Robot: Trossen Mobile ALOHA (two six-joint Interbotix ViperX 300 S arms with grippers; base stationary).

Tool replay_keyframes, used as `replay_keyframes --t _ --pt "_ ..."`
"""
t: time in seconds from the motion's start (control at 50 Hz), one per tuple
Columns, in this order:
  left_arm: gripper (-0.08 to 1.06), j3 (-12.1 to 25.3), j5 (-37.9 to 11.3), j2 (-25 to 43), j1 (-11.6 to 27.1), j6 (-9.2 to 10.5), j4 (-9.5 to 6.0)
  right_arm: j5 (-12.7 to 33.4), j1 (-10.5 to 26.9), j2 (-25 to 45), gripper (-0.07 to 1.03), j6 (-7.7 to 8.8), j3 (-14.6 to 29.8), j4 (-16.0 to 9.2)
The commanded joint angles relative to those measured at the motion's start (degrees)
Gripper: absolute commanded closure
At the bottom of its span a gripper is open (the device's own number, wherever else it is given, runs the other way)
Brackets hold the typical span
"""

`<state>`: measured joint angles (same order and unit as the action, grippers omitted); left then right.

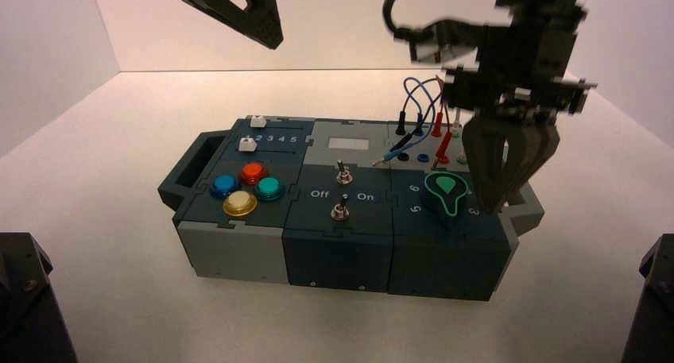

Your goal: Turn the knob to position 4.

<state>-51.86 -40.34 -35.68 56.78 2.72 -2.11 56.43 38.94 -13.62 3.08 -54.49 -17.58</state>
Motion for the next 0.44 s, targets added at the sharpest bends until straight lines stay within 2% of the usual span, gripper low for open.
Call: replay_keyframes --t 0.02,0.24,0.32,0.44 --pt "1.01 0.9 0.2 -1.6 -0.1 -0.18 0.7 0.3 0.2 -5.7 0.98 -1.23 0.4 -0.1" --pt "1.01 1.2 0.1 -1.7 -3.1 -0.18 1.05 0.9 0.3 -11.8 0.98 -1.49 -0.4 -0.3" --pt "1.01 1.1 0.1 -1.3 -4.0 -0.7 1.76 0.9 0.2 -12.6 0.98 -1.49 -0.5 -0.3" --pt "1.01 1.2 0.1 -0.8 -4.7 -1.23 1.85 0.9 0.3 -12.7 0.98 -1.49 -0.4 -0.3"
